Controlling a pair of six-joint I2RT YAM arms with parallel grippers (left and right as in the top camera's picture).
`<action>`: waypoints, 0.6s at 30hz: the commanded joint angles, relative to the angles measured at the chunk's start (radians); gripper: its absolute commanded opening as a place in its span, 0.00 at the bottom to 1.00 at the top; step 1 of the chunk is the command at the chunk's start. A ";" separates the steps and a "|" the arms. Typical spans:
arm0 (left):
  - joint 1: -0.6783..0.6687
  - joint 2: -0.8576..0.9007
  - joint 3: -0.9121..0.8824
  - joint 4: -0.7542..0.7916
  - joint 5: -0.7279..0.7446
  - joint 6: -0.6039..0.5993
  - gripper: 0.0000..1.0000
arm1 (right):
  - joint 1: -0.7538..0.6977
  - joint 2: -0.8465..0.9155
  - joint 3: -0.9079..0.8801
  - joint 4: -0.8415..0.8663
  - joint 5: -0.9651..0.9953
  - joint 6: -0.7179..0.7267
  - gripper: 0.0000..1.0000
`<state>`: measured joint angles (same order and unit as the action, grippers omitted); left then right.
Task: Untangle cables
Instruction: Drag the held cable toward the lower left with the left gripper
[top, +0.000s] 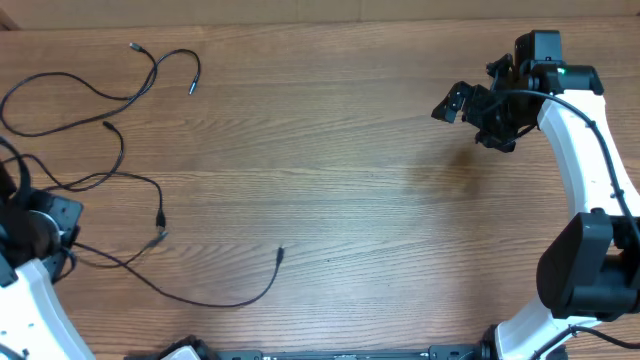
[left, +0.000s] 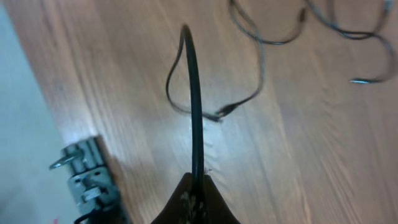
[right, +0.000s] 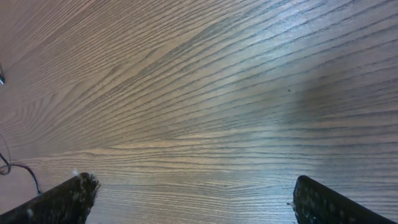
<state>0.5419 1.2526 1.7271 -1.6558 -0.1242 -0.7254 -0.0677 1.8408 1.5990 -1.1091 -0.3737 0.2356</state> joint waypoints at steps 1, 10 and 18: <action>0.045 0.047 0.009 0.000 0.010 0.009 0.04 | -0.001 -0.027 0.019 0.003 0.007 0.003 1.00; 0.167 0.152 0.009 0.020 0.068 -0.153 0.04 | -0.001 -0.027 0.019 0.003 0.007 0.003 1.00; 0.280 0.251 0.009 0.074 0.088 -0.291 0.04 | -0.001 -0.027 0.019 0.003 0.007 0.003 1.00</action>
<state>0.7849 1.4670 1.7271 -1.5959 -0.0479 -0.9108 -0.0677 1.8408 1.5990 -1.1091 -0.3737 0.2356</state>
